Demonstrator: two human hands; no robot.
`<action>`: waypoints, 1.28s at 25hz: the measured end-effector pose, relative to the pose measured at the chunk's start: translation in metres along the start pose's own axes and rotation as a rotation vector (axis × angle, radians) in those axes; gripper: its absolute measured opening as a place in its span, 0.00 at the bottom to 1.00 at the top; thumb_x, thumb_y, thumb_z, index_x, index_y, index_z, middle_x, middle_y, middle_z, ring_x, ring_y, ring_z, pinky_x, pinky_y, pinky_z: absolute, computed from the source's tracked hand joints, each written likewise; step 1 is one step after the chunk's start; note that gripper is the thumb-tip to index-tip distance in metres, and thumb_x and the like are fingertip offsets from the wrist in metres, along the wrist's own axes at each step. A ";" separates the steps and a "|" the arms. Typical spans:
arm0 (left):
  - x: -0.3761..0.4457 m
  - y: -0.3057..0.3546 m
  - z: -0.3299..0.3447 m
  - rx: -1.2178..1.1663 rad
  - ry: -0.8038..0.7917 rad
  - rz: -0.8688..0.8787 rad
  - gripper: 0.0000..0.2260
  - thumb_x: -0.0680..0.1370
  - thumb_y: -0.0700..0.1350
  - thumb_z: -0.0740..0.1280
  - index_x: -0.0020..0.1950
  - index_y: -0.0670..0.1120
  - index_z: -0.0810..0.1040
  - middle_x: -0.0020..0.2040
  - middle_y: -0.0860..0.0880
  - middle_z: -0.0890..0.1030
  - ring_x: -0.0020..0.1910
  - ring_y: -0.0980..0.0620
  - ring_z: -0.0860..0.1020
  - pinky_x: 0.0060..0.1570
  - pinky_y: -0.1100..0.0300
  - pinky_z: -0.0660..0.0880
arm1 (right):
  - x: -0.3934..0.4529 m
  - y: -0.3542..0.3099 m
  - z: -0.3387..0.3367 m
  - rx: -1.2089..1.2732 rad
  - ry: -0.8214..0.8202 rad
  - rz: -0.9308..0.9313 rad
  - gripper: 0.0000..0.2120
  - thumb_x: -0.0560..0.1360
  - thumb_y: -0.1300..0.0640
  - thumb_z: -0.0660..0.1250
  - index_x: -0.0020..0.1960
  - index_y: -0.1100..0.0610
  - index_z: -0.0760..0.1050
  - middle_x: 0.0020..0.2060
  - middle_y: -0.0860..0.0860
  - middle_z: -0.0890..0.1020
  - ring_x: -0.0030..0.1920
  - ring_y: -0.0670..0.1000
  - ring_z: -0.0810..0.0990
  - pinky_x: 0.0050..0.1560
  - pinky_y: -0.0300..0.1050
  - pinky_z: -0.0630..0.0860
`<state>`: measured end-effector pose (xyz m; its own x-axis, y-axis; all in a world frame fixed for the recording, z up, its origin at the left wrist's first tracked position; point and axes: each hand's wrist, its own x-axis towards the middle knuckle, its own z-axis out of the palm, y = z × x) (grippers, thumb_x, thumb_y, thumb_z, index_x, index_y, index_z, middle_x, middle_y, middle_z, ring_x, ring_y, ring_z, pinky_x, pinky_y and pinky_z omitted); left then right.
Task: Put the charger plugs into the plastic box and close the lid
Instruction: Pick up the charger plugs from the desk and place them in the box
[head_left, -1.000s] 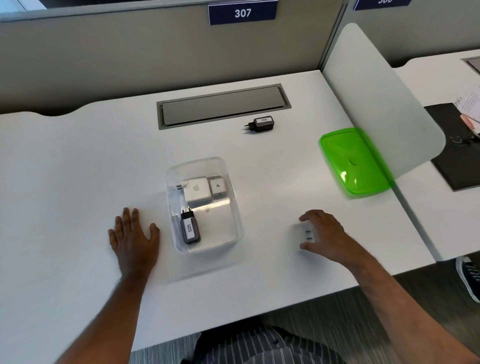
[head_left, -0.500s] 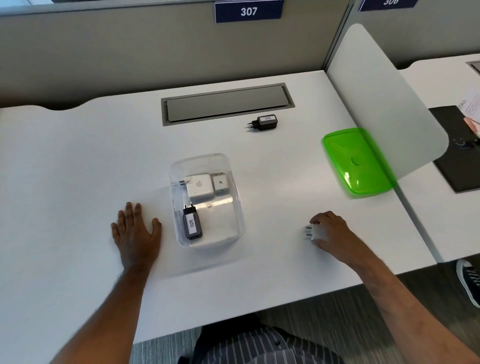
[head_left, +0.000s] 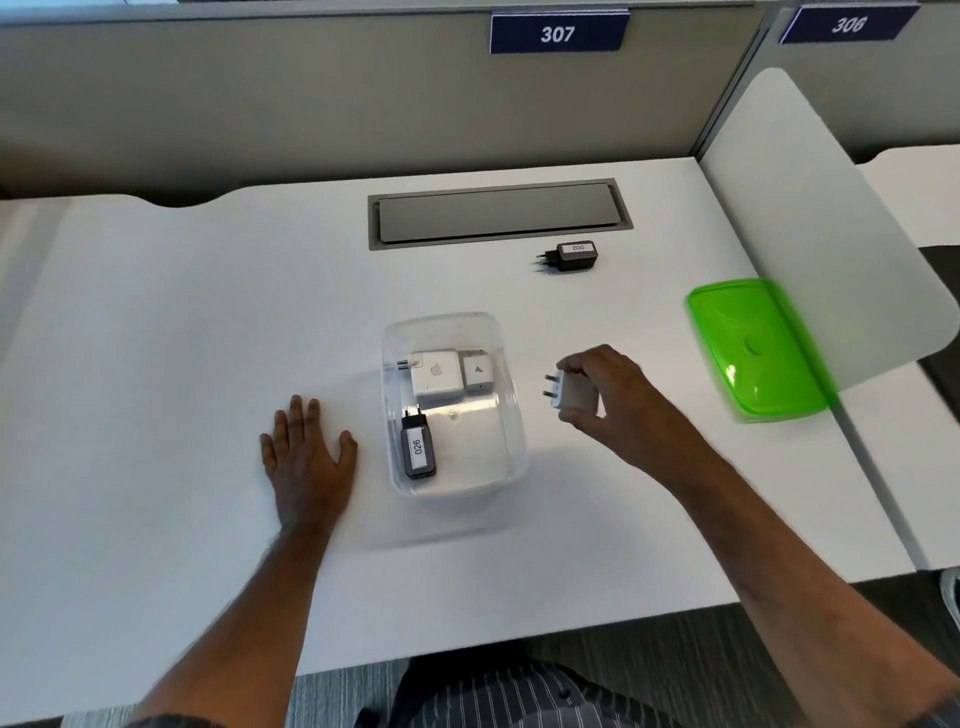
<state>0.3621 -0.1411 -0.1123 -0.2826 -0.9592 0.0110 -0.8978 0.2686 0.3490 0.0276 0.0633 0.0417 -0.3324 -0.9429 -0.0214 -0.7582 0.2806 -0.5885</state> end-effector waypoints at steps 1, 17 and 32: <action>0.000 -0.001 0.000 -0.001 0.000 0.001 0.32 0.78 0.57 0.57 0.81 0.46 0.62 0.83 0.45 0.61 0.82 0.42 0.57 0.81 0.41 0.50 | 0.010 -0.009 0.002 -0.003 -0.017 -0.019 0.23 0.73 0.54 0.75 0.65 0.49 0.72 0.61 0.43 0.74 0.61 0.51 0.73 0.59 0.47 0.74; 0.002 -0.004 0.003 0.014 0.007 0.009 0.31 0.80 0.56 0.58 0.81 0.46 0.61 0.83 0.45 0.60 0.83 0.42 0.56 0.81 0.41 0.50 | 0.081 -0.074 0.106 -0.502 -0.242 -0.201 0.11 0.76 0.62 0.61 0.57 0.57 0.73 0.52 0.54 0.77 0.50 0.57 0.78 0.46 0.52 0.75; 0.004 -0.006 0.005 0.026 0.011 0.009 0.31 0.80 0.56 0.58 0.81 0.46 0.61 0.83 0.46 0.59 0.83 0.43 0.56 0.81 0.41 0.50 | 0.078 -0.072 0.137 -0.661 -0.127 -0.225 0.20 0.62 0.69 0.73 0.50 0.55 0.75 0.43 0.53 0.78 0.40 0.56 0.79 0.45 0.53 0.72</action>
<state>0.3644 -0.1460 -0.1193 -0.2868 -0.9577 0.0241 -0.9039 0.2789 0.3244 0.1326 -0.0553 -0.0281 -0.0902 -0.9931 -0.0751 -0.9958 0.0887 0.0235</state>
